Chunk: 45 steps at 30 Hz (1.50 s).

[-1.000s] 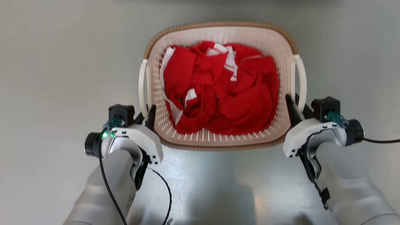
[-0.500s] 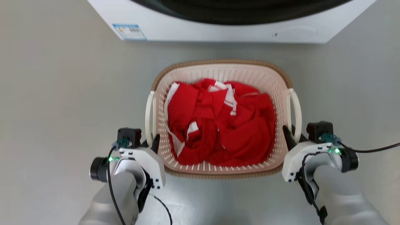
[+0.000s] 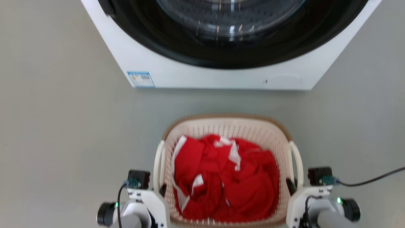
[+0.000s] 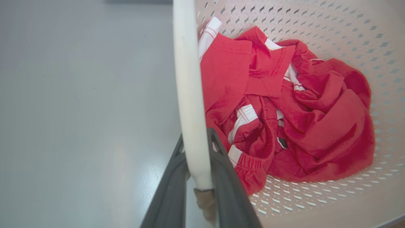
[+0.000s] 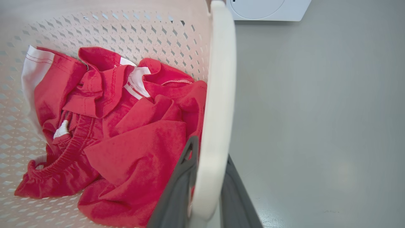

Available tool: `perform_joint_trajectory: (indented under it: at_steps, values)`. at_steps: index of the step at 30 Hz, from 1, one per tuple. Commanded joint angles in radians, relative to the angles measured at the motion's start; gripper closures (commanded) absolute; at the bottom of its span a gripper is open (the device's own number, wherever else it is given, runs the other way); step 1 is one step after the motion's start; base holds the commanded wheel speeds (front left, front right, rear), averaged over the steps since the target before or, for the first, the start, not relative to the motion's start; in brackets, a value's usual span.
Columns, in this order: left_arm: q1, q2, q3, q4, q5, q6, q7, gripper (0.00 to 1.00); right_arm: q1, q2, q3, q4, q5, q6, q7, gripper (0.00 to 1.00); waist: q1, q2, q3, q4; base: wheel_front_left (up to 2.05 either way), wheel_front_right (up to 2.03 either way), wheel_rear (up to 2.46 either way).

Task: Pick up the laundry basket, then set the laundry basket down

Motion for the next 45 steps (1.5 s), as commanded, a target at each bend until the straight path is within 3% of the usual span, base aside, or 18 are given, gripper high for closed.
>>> perform_joint_trajectory:
  at_steps: [1, 17, 45]
  values:
    - [0.022, 0.059, 0.01, 0.003, -0.012, -0.003, 0.001, 1.0, 0.031, -0.033, 0.019, 0.009, 0.012, 0.002, -0.001, 1.0, 0.0, 0.0, -0.053, -0.001, 0.0, 0.0, 0.0]
    - [0.117, 0.059, -0.062, 0.042, -0.096, -0.003, 0.083, 1.0, 0.139, -0.033, 0.105, 0.033, 0.113, 0.002, 0.071, 1.0, 0.0, 0.0, -0.284, -0.022, 0.0, 0.0, 0.0]
    - [0.118, 0.059, -0.108, 0.068, -0.155, -0.003, 0.126, 1.0, 0.154, -0.033, 0.186, 0.061, 0.209, 0.002, 0.069, 1.0, 0.0, 0.0, -0.349, -0.015, 0.0, 0.0, 0.0]
